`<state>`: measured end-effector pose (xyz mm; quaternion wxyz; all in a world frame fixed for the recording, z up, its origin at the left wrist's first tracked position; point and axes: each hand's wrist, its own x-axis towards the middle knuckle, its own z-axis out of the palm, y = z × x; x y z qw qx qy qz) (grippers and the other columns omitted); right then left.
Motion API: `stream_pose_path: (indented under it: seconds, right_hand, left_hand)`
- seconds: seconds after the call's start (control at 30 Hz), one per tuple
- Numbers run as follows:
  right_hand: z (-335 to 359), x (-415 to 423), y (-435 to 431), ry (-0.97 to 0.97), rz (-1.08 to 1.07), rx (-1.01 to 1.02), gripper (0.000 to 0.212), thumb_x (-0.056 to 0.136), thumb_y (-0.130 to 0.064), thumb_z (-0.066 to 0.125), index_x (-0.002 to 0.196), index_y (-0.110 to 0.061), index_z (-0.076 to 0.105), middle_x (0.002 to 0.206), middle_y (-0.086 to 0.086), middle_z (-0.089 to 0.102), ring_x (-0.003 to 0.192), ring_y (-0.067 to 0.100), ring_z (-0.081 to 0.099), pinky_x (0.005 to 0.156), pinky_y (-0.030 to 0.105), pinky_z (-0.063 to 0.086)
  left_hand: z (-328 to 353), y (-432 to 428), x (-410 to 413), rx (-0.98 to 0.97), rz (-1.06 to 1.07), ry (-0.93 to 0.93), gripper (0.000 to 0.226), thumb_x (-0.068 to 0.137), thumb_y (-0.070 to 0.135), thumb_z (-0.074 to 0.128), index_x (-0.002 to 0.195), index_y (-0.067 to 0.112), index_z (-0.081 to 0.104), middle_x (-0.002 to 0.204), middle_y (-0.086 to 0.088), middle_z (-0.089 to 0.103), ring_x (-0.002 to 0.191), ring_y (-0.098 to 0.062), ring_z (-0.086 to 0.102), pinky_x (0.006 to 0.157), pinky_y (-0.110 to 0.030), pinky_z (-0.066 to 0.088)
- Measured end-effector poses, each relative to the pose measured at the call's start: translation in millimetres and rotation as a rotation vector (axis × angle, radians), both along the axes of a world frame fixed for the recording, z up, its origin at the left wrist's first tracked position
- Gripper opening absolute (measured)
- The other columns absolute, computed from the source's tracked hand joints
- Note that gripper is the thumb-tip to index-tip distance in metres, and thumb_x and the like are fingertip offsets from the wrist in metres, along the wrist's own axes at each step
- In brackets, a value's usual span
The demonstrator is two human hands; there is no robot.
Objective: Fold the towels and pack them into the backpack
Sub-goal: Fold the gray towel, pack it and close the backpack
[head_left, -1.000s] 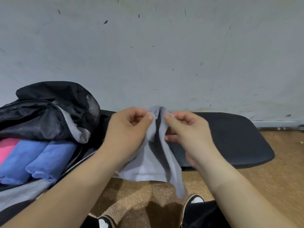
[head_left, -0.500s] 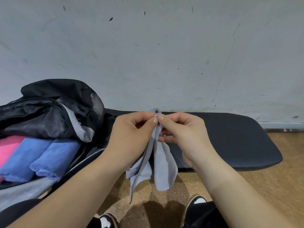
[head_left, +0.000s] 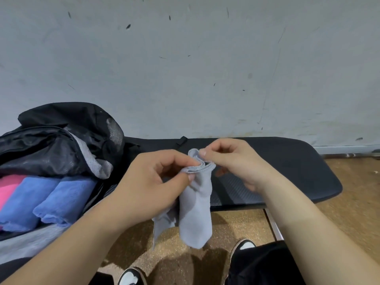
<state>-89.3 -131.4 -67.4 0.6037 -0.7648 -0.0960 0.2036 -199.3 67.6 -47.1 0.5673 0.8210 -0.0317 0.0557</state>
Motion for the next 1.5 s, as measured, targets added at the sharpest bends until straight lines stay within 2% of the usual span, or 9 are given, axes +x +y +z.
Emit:
stream_pose_path:
  seconds: [0.13, 0.3, 0.47, 0.67, 0.83, 1.0, 1.17, 1.3, 1.5]
  right_hand:
    - [-7, -7, -6, -0.057, 0.087, 0.004, 0.021, 0.084, -0.006, 0.084, 0.099, -0.016, 0.075, 0.101, 0.009, 0.073, 0.072, 0.016, 0.063, 0.066, 0.034, 0.054]
    - [-5, -15, -22, -0.282, 0.307, -0.049, 0.019, 0.087, 0.008, 0.074, 0.09, -0.009, 0.078, 0.11, 0.005, 0.072, 0.096, 0.027, 0.068, 0.079, 0.032, 0.053]
    - [-6, -25, -25, -0.309, 0.377, -0.029, 0.013, 0.088, 0.005, 0.075, 0.094, -0.007, 0.076, 0.118, 0.005, 0.071, 0.101, 0.017, 0.068, 0.086, 0.045, 0.056]
    - [-8, -27, -22, -0.319, 0.501, -0.146, 0.019, 0.093, -0.012, 0.075, 0.109, -0.019, 0.081, 0.124, -0.004, 0.064, 0.112, 0.017, 0.065, 0.1, 0.04, 0.053]
    - [-4, -30, -19, -0.448, 0.397, -0.153, 0.009, 0.09, -0.009, 0.076, 0.085, -0.016, 0.078, 0.115, 0.0, 0.064, 0.096, 0.019, 0.066, 0.091, 0.043, 0.053]
    - [12, -40, -12, -0.749, 0.182, -0.163, 0.011, 0.079, -0.012, 0.076, 0.071, -0.017, 0.07, 0.112, -0.004, 0.063, 0.103, 0.017, 0.062, 0.091, 0.026, 0.048]
    - [22, -53, -8, -0.63, 0.316, -0.043, 0.023, 0.076, 0.007, 0.068, 0.066, -0.011, 0.061, 0.087, -0.003, 0.073, 0.062, 0.018, 0.054, 0.055, 0.036, 0.046]
    - [22, -52, -14, -0.692, 0.328, -0.203, 0.013, 0.082, -0.012, 0.066, 0.074, -0.018, 0.058, 0.07, 0.001, 0.065, 0.053, 0.021, 0.05, 0.051, 0.038, 0.043]
    - [15, -33, -25, -0.842, 0.159, -0.376, 0.017, 0.087, -0.043, 0.074, 0.08, -0.027, 0.071, 0.077, -0.012, 0.066, 0.082, 0.01, 0.063, 0.075, 0.032, 0.051]
  left_hand:
    - [-4, 4, -4, 0.035, 0.002, -0.014, 0.027, 0.095, 0.0, 0.07, 0.101, 0.023, 0.082, 0.098, 0.006, 0.082, 0.096, -0.013, 0.077, 0.09, -0.047, 0.063]
    - [-8, 4, -7, -0.007, 0.086, -0.029, 0.024, 0.093, -0.001, 0.071, 0.099, 0.02, 0.081, 0.094, 0.005, 0.082, 0.091, -0.014, 0.078, 0.086, -0.044, 0.063]
    - [-9, 6, -5, -0.06, 0.191, -0.025, 0.019, 0.093, 0.002, 0.073, 0.096, 0.019, 0.08, 0.091, 0.007, 0.082, 0.089, -0.01, 0.078, 0.085, -0.034, 0.064]
    - [-15, 10, 2, -0.135, 0.263, 0.004, 0.016, 0.093, 0.003, 0.073, 0.097, 0.017, 0.08, 0.091, 0.005, 0.082, 0.087, -0.01, 0.078, 0.082, -0.028, 0.062]
    - [-19, 18, 9, -0.169, 0.313, 0.032, 0.017, 0.092, 0.006, 0.075, 0.094, 0.022, 0.08, 0.09, 0.003, 0.082, 0.086, -0.012, 0.077, 0.081, -0.031, 0.06]
    - [-23, 22, 15, -0.153, 0.341, 0.07, 0.016, 0.091, 0.01, 0.077, 0.089, 0.025, 0.08, 0.088, 0.001, 0.081, 0.089, -0.023, 0.078, 0.086, -0.041, 0.063]
    - [-25, 16, 16, -0.157, 0.312, 0.1, 0.013, 0.091, 0.007, 0.076, 0.091, 0.02, 0.08, 0.087, -0.001, 0.082, 0.09, -0.031, 0.077, 0.086, -0.042, 0.063]
    - [-25, 16, 15, -0.181, 0.297, 0.094, 0.013, 0.091, 0.006, 0.077, 0.09, 0.019, 0.08, 0.088, -0.001, 0.082, 0.09, -0.025, 0.078, 0.085, -0.038, 0.063]
    - [-22, 26, 16, -0.27, 0.272, 0.075, 0.015, 0.093, 0.003, 0.074, 0.092, 0.017, 0.08, 0.089, -0.003, 0.081, 0.081, -0.011, 0.072, 0.069, -0.021, 0.054]
